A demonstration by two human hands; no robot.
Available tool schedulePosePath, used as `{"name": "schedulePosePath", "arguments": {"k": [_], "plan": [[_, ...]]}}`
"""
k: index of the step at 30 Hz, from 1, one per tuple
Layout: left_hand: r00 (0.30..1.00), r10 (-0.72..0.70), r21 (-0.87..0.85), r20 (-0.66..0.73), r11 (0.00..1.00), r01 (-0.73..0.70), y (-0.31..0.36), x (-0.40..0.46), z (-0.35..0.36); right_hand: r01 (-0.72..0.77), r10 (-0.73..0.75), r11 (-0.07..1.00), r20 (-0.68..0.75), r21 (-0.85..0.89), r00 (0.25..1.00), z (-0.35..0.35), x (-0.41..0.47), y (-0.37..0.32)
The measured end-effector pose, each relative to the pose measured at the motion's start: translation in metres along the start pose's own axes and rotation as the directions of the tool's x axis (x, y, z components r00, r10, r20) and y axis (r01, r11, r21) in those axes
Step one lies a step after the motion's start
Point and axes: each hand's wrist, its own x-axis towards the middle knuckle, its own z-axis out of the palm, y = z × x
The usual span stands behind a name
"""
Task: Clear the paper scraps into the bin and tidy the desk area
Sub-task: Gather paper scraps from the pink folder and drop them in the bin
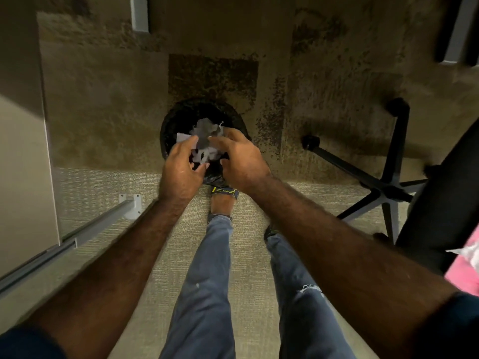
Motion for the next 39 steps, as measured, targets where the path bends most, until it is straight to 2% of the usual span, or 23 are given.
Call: {"name": "schedulePosePath", "arguments": {"k": [6, 13, 20, 29, 36, 39], "plan": [[0.997, 0.075, 0.025, -0.001, 0.997, -0.075, 0.028, -0.02, 0.025, -0.02, 0.019, 1.0, -0.113, -0.011, 0.993, -0.022, -0.042, 0.028], [0.979, 0.175, -0.006, 0.106, 0.984, -0.176, 0.092, -0.048, 0.072, -0.193, 0.16, 0.979, -0.34, -0.068, 0.927, -0.052, -0.11, 0.076], [0.911, 0.375, -0.031, 0.173, 0.926, -0.376, 0.164, -0.077, 0.123, -0.261, 0.194, 0.961, -0.458, -0.087, 0.867, -0.087, -0.186, 0.133], [0.78, 0.551, -0.088, 0.298, 0.829, -0.552, 0.251, -0.119, 0.189, -0.351, 0.293, 0.936, -0.632, 0.035, 0.717, -0.126, -0.275, 0.189], [0.604, 0.662, -0.176, 0.443, 0.726, -0.665, 0.313, -0.161, 0.232, -0.457, 0.442, 0.87, -0.702, 0.184, 0.559, -0.15, -0.342, 0.232], [0.496, 0.722, -0.096, 0.482, 0.606, -0.789, 0.335, -0.173, 0.243, -0.481, 0.502, 0.841, -0.688, 0.248, 0.524, -0.158, -0.368, 0.245]]}}
